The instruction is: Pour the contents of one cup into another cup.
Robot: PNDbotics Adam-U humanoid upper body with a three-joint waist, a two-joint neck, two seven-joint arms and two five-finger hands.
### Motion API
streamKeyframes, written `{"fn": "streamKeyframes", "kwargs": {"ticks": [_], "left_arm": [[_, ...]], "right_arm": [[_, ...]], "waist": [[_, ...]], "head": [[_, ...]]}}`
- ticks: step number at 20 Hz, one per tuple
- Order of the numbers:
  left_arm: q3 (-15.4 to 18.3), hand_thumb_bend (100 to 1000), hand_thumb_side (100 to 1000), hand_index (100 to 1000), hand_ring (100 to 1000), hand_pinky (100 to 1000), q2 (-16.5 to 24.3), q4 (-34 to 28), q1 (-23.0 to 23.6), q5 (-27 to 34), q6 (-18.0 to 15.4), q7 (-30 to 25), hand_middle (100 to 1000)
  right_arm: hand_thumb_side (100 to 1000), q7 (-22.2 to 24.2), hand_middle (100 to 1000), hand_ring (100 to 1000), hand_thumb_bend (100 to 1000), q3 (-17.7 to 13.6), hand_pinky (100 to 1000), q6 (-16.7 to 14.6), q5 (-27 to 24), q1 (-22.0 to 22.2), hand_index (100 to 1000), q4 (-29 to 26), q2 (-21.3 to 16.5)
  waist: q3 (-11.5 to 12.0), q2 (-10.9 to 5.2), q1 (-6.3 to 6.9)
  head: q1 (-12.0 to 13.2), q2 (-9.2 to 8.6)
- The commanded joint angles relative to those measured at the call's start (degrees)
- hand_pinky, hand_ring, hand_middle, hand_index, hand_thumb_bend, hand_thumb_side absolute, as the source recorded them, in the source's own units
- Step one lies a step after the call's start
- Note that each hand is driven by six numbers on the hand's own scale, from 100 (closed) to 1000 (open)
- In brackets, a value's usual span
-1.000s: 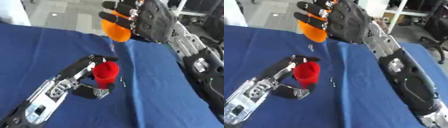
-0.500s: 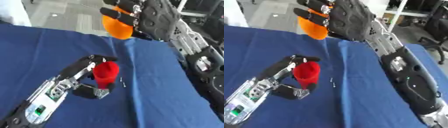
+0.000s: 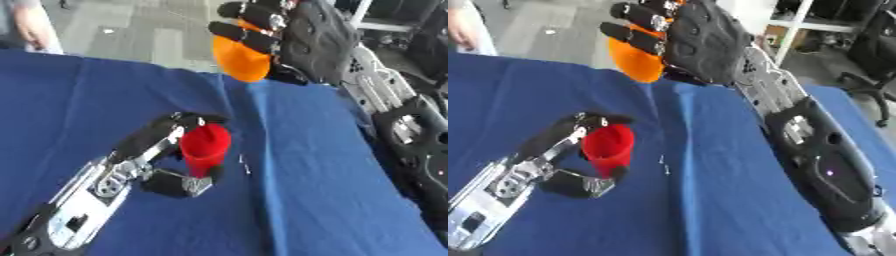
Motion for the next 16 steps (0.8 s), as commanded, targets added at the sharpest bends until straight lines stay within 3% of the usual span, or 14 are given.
{"fn": "streamKeyframes", "kwargs": {"ticks": [1, 5, 6, 7, 8, 9, 10, 12, 16], "left_arm": [[2.1, 100, 245, 915, 253, 179, 1.4, 2.3, 0.3, -3.0, -0.5, 3.1, 492], [4.8, 100, 297, 920, 291, 228, 2.2, 5.3, 2.5, -6.4, -0.7, 6.8, 499], [5.6, 100, 400, 927, 323, 261, 2.4, 5.7, 3.0, -7.1, -0.6, 7.7, 516], [6.4, 100, 448, 930, 338, 280, 2.5, 5.8, 3.4, -7.6, -0.4, 8.6, 526], [7.0, 100, 664, 945, 401, 351, 2.6, 5.7, 3.8, -8.0, -0.2, 9.5, 574], [7.6, 162, 730, 949, 425, 380, 2.8, 5.2, 4.2, -8.0, 0.2, 10.5, 592], [7.9, 326, 863, 957, 485, 442, 3.1, 4.5, 4.6, -7.8, 0.5, 11.4, 638], [7.9, 396, 925, 963, 522, 469, 3.9, 3.0, 5.3, -7.0, 1.2, 13.3, 668], [7.5, 439, 965, 971, 574, 503, 5.1, 0.4, 6.5, -4.7, 2.1, 16.4, 716]], "right_arm": [[100, -12.6, 624, 423, 168, -1.6, 635, -14.4, -2.8, -0.2, 746, 0.1, -0.9], [100, -10.2, 603, 412, 144, -2.3, 619, -15.1, -6.3, 0.9, 743, 0.2, -0.9], [100, -9.6, 596, 409, 140, -2.5, 613, -15.2, -7.3, 1.2, 742, 0.2, -0.9], [100, -8.9, 592, 407, 137, -2.8, 610, -15.4, -8.2, 1.5, 742, 0.2, -0.8], [100, -8.2, 579, 400, 127, -3.0, 600, -15.5, -9.1, 1.8, 740, 0.2, -0.8], [100, -7.6, 573, 396, 123, -3.3, 595, -15.5, -10.0, 2.3, 740, 0.5, -0.7], [100, -6.9, 558, 388, 113, -3.5, 581, -15.6, -11.0, 2.8, 738, 0.8, -0.6], [100, -5.6, 541, 380, 102, -4.0, 568, -15.8, -12.9, 3.7, 736, 1.5, -0.4], [100, -2.6, 510, 360, 100, -5.6, 540, -15.8, -16.5, 6.2, 731, 2.9, -0.2]], "waist": [[-0.2, -0.76, 0.59], [-0.1, -0.66, 0.91], [-0.1, -0.65, 0.98], [-0.1, -0.64, 1.04], [-0.1, -0.62, 1.07], [0.0, -0.62, 1.11], [-0.1, -0.62, 1.15], [-0.1, -0.64, 1.25], [0.1, -0.68, 1.71]], "head": [[0.2, -0.67], [-0.1, -0.60], [-0.1, -0.61], [-0.1, -0.61], [-0.1, -0.59], [-0.1, -0.60], [-0.1, -0.60], [0.0, -0.62], [0.2, -0.68]]}}
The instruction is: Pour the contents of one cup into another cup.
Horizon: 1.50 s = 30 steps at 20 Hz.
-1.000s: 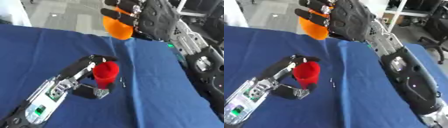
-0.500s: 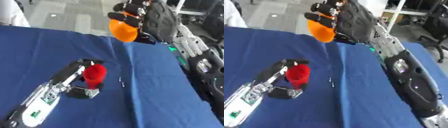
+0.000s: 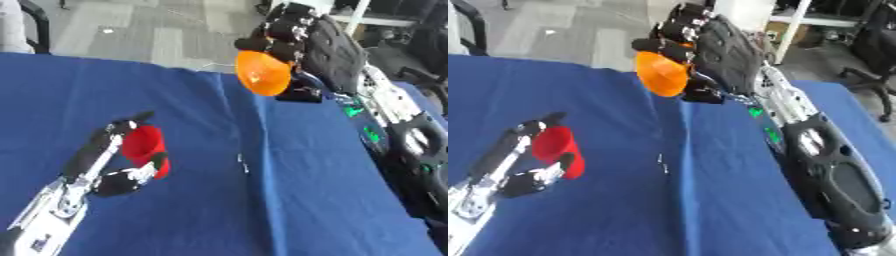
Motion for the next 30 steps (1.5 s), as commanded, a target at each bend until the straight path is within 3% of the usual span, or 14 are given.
{"fn": "streamKeyframes", "kwargs": {"ticks": [1, 10, 15, 18, 19, 21, 24, 25, 30], "left_arm": [[0.3, 439, 971, 972, 580, 507, 1.8, -2.8, -0.2, 1.4, 0.5, 1.8, 722], [2.6, 322, 1000, 978, 573, 494, 4.3, -8.0, 0.6, 5.8, 2.7, 1.5, 732], [4.8, 283, 1000, 976, 562, 474, 6.6, -12.7, 0.9, 10.1, 5.1, 1.2, 719], [5.6, 283, 1000, 975, 558, 468, 7.0, -14.9, 1.6, 12.7, 6.1, 1.3, 715], [5.6, 278, 1000, 976, 557, 466, 6.9, -15.8, 1.8, 13.6, 6.3, 1.3, 714], [5.6, 262, 1000, 977, 554, 462, 6.8, -17.4, 2.5, 15.2, 6.7, 1.0, 708], [5.4, 233, 1000, 976, 550, 458, 6.2, -19.5, 3.8, 17.7, 7.6, 0.7, 700], [5.3, 217, 1000, 975, 548, 455, 6.0, -20.2, 4.3, 18.4, 7.9, 0.6, 695], [5.6, 212, 1000, 973, 547, 453, 5.5, -23.6, 6.7, 21.4, 9.1, 0.7, 691]], "right_arm": [[100, -7.7, 506, 357, 100, -1.9, 537, -10.0, -3.2, 0.6, 730, 0.7, -0.6], [100, -1.3, 422, 295, 100, -5.9, 449, -8.4, -10.8, 7.4, 696, 3.2, 0.9], [100, 2.3, 359, 274, 100, -7.2, 376, -7.7, -15.1, 11.8, 658, 8.5, 2.5], [177, 4.7, 380, 374, 100, -7.2, 408, -8.3, -17.7, 12.9, 675, 12.1, 2.9], [243, 5.6, 423, 454, 102, -7.0, 444, -8.6, -18.6, 13.2, 697, 13.3, 3.0], [408, 7.3, 529, 580, 266, -6.9, 543, -8.8, -20.3, 13.4, 760, 15.2, 3.2], [554, 9.9, 627, 683, 446, -7.0, 642, -8.5, -22.1, 13.7, 837, 16.9, 3.7], [656, 10.8, 706, 749, 590, -7.1, 711, -8.3, -22.5, 13.9, 891, 17.3, 3.8], [719, 15.4, 766, 805, 639, -8.5, 768, -6.7, -25.5, 14.5, 931, 18.0, 4.2]], "waist": [[0.1, -0.94, 0.47], [0.3, -0.71, 1.31], [0.7, -0.64, 2.27], [0.8, -0.66, 2.52], [0.7, -0.66, 2.59], [0.7, -0.64, 2.68], [0.7, -0.64, 2.76], [0.7, -0.65, 2.78], [0.5, -0.78, 2.85]], "head": [[0.2, -0.70], [0.2, -0.80], [0.2, -0.81], [0.2, -0.75], [0.2, -0.74], [0.3, -0.70], [0.3, -0.55], [0.3, -0.51], [0.4, -0.28]]}}
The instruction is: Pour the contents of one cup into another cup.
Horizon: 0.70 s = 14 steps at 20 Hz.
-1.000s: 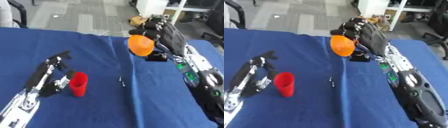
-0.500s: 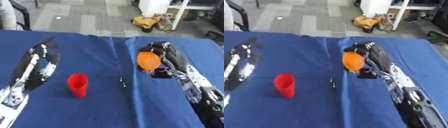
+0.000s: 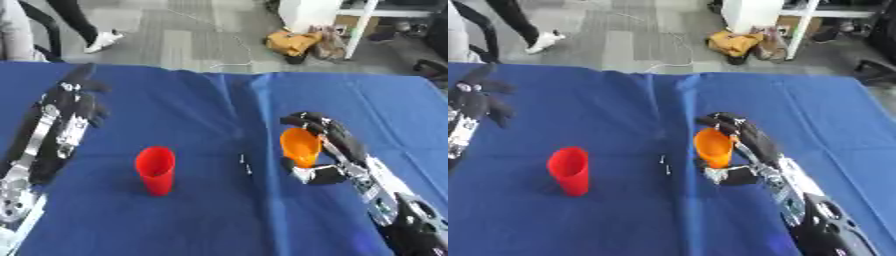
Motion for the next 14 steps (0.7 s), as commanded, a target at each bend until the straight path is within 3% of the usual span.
{"fn": "streamKeyframes", "kwargs": {"ticks": [1, 9, 14], "left_arm": [[0.9, 211, 1000, 973, 548, 453, 0.2, -3.2, 0.3, 1.8, 0.8, 0.2, 691], [1.3, 209, 1000, 974, 547, 453, 0.1, -5.5, 2.2, 2.8, 1.7, 0.2, 688], [1.5, 213, 1000, 974, 547, 453, -0.1, -6.8, 3.6, 3.5, 1.9, 0.0, 684]], "right_arm": [[732, 2.6, 772, 808, 656, -1.4, 776, 0.6, -2.8, -0.3, 938, -0.4, -0.7], [740, 9.7, 774, 805, 682, -3.6, 779, 2.5, -9.1, 0.7, 942, -2.8, -0.9], [709, 10.6, 755, 789, 685, -6.9, 764, 5.3, -13.7, 1.8, 937, -6.7, -1.1]], "waist": [[-0.1, -0.96, 0.29], [-0.3, -1.25, 0.20], [-0.6, -1.50, 0.13]], "head": [[0.2, 0.19], [0.3, 0.39], [0.5, 0.50]]}}
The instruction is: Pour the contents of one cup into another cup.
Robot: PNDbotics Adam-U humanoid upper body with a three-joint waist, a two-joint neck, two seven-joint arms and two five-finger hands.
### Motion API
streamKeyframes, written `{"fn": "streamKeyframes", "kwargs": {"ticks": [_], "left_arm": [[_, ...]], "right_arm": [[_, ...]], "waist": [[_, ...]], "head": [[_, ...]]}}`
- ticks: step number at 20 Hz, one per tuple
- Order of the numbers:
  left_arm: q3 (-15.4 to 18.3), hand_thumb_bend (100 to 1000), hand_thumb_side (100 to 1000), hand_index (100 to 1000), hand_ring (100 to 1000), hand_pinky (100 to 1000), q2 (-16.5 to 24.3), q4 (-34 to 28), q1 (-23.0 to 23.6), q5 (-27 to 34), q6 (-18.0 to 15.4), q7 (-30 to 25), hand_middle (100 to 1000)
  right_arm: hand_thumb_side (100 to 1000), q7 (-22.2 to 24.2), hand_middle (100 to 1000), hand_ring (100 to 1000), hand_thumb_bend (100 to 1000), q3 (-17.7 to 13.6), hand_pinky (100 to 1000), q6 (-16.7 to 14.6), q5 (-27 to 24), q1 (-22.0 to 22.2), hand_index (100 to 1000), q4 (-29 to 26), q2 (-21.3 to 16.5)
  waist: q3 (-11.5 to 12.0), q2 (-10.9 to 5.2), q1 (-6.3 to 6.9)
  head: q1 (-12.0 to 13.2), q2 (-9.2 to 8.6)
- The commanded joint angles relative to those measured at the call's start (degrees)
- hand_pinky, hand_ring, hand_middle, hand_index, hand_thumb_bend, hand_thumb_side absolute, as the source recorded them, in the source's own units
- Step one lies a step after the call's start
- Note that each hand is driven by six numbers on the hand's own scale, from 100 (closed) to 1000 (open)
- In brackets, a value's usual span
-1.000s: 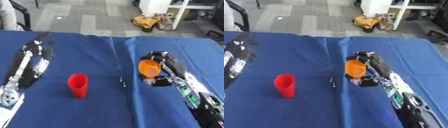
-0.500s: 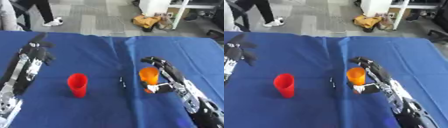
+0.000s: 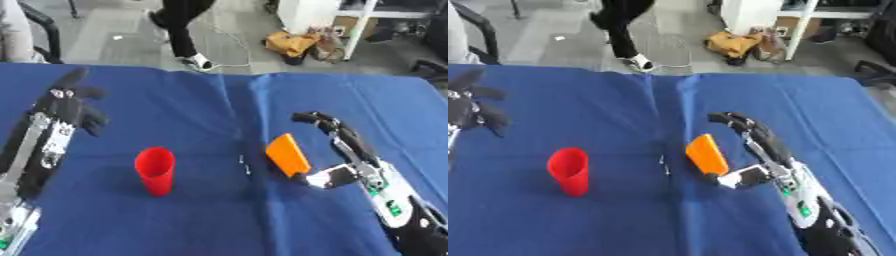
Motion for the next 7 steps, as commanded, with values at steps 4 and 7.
{"fn": "streamKeyframes", "kwargs": {"ticks": [4, 7], "left_arm": [[0.9, 219, 1000, 975, 548, 455, 0.2, -2.6, 0.8, 0.6, 0.4, -0.9, 682], [1.0, 237, 1000, 976, 551, 460, 0.0, -3.2, 1.6, 0.7, 0.5, -1.7, 683]], "right_arm": [[678, -0.1, 738, 772, 684, -4.3, 744, 4.4, -6.1, 0.7, 928, -6.8, -0.6], [663, 0.1, 728, 755, 678, -5.6, 725, 6.9, -8.8, 1.8, 924, -9.3, -0.1]], "waist": [[-0.2, -0.99, 0.15], [-0.3, -1.07, 0.09]], "head": [[0.5, 0.50], [0.6, 0.51]]}}
